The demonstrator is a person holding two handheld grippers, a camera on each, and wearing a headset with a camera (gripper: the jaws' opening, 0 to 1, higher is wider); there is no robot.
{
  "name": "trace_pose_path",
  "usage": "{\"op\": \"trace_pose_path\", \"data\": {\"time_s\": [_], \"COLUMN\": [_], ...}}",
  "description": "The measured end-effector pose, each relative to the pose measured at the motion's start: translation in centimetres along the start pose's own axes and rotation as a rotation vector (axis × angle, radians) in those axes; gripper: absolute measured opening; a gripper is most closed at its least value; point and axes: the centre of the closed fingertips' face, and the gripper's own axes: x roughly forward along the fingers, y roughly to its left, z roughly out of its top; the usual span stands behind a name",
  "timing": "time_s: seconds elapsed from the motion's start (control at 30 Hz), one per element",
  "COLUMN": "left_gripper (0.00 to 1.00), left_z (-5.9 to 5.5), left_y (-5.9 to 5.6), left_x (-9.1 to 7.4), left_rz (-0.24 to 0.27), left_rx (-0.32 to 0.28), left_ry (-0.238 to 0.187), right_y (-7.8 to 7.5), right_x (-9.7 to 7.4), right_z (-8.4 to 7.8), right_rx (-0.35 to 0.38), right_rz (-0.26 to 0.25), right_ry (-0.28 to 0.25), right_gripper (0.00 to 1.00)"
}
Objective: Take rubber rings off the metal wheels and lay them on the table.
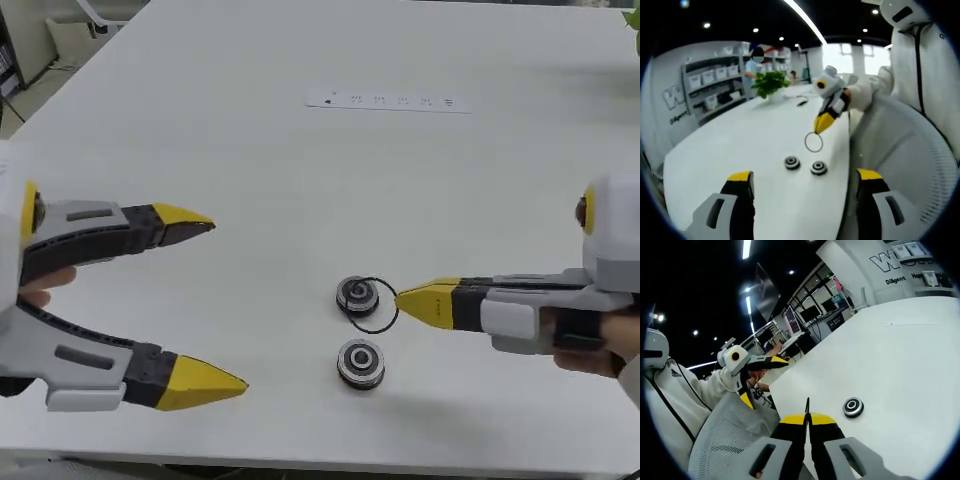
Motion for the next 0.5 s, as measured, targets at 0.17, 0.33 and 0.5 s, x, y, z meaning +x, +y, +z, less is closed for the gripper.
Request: {"op": "trace_pose_path", "data": {"time_s": [0.17, 0.33, 0.5], "left_gripper": [0.85, 0.85, 0.86], "left_z": [-0.2, -0.6, -1.3], "left_y": [0.3, 0.4, 0.2], "left_x": [-1.2, -2.2, -2.6], "left_rz": [0.028, 0.06, 0.077], "left_rx": [-0.023, -0.041, -0.059], "left_ry": [-0.013, -0.022, -0.024], "right_y": [1.3, 2.9, 4.4], "right_x": [-0.3, -0.1, 0.6], "right_z": [1.2, 2.3, 3.4], "right_rx": [-0.02, -0.039, -0.065], "right_rz": [0.017, 0.056, 0.091], "right_ry": [-0.015, -0.023, -0.027], "right_gripper": [0.0, 0.0, 0.0]}}
